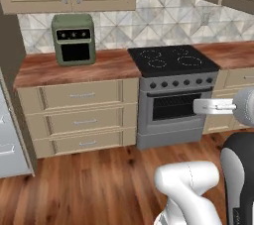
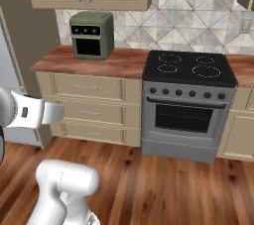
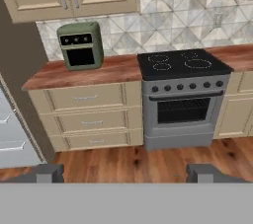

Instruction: Take the smaller bowl and place it next to the appetizer plate on the dining counter , and place the larger bowl next to the plate with cooked food.

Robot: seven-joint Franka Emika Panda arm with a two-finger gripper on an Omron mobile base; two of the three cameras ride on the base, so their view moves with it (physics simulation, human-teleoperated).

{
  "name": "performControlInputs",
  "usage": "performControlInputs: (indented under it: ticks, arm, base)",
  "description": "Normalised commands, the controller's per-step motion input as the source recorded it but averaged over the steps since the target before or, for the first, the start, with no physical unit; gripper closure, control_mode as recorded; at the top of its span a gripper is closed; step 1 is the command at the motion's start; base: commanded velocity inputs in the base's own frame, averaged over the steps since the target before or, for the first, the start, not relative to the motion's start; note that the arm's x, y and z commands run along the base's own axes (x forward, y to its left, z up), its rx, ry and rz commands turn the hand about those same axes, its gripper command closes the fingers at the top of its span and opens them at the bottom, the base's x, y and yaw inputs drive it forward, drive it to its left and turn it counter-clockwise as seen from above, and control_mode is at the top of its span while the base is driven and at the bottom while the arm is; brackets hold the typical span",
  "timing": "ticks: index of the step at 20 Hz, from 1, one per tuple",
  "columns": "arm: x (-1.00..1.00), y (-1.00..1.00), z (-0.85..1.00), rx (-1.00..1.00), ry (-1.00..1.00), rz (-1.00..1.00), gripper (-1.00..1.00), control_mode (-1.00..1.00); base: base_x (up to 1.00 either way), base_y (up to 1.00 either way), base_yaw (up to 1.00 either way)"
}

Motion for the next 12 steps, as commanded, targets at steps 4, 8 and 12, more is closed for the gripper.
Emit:
performControlInputs:
  ticks: [4,8,12]
  arm:
    - [0.00,0.00,0.00,0.00,0.00,0.00,-1.00,1.00]
    - [0.00,0.00,0.00,0.00,0.00,0.00,-1.00,1.00]
    - [0.00,0.00,0.00,0.00,0.00,0.00,-1.00,1.00]
  base:
    - [0.91,-1.00,0.00]
    - [0.76,-1.00,0.00]
    - [0.50,-1.00,0.00]
